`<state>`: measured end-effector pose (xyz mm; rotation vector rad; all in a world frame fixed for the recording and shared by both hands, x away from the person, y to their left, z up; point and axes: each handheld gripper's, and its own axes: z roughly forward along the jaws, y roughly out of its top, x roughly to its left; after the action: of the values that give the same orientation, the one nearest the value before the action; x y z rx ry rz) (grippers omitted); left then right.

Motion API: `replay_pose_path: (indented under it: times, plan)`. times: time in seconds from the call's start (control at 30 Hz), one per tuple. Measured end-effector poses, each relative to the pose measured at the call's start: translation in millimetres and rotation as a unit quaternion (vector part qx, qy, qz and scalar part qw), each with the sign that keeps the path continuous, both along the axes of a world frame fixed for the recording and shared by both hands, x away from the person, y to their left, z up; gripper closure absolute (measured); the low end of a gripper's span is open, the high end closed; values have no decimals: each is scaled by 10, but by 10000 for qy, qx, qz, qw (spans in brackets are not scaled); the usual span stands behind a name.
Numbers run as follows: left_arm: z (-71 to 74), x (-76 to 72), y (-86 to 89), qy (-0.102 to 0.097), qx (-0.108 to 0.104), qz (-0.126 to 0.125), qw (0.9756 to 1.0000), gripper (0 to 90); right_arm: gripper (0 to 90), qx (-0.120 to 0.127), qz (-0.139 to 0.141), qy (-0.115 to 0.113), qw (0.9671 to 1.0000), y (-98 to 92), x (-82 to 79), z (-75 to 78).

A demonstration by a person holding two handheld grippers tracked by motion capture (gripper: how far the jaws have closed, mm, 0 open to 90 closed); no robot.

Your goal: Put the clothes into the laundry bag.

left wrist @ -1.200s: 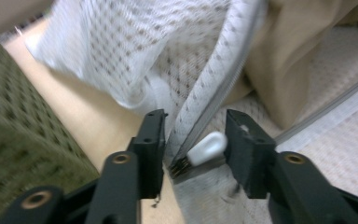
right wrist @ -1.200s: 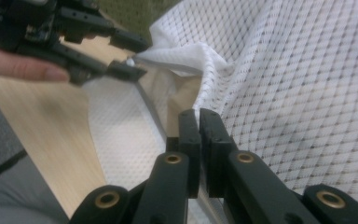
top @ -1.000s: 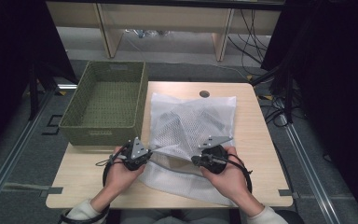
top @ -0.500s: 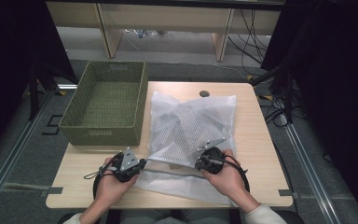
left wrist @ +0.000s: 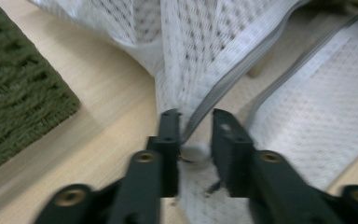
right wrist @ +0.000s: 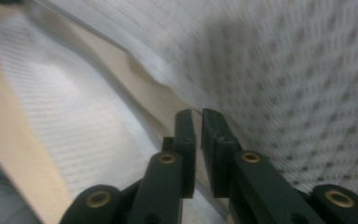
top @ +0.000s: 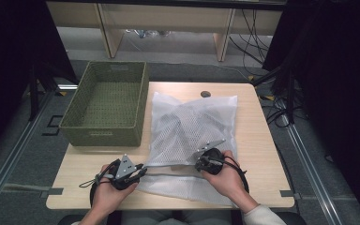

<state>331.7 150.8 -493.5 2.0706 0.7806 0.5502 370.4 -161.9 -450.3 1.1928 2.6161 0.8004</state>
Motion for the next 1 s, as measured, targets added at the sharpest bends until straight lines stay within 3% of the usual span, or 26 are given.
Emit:
replay_pose_path:
  times: [0.1,0.17,0.2,0.23,0.27,0.37,0.6,0.63,0.73,0.9,1.0]
  plan:
    - [65,3,47,-111,-268,-71,9996,520,812,251,181,-254,9992,61,-50,105]
    - [114,-12,82,-53,-526,-48,9986,437,789,335,312,-318,9984,120,-65,135]
    - [140,-2,114,-160,-565,-96,9982,419,780,387,332,-280,9983,166,-72,142]
    - [156,-5,135,-151,-637,-25,9979,394,774,465,414,-337,9975,205,-73,129]
    - [163,3,152,-174,-750,2,9970,375,766,486,442,-195,9976,241,-80,151]
    - [180,23,241,-220,-881,73,9958,362,743,596,580,-179,9964,374,-62,157]
    - [147,28,443,-283,-980,357,9941,358,722,768,769,-121,9940,650,-34,208]
    - [137,29,462,-292,-980,378,9940,359,721,802,773,-239,9935,675,-23,194]
    - [98,33,523,-306,-900,453,9944,365,719,845,709,-24,9939,725,-23,216]
    - [51,57,538,-257,-791,525,9951,388,723,879,803,-111,9928,737,-9,189]
    - [20,62,519,-158,-760,555,9954,412,728,858,698,5,9939,751,-25,202]
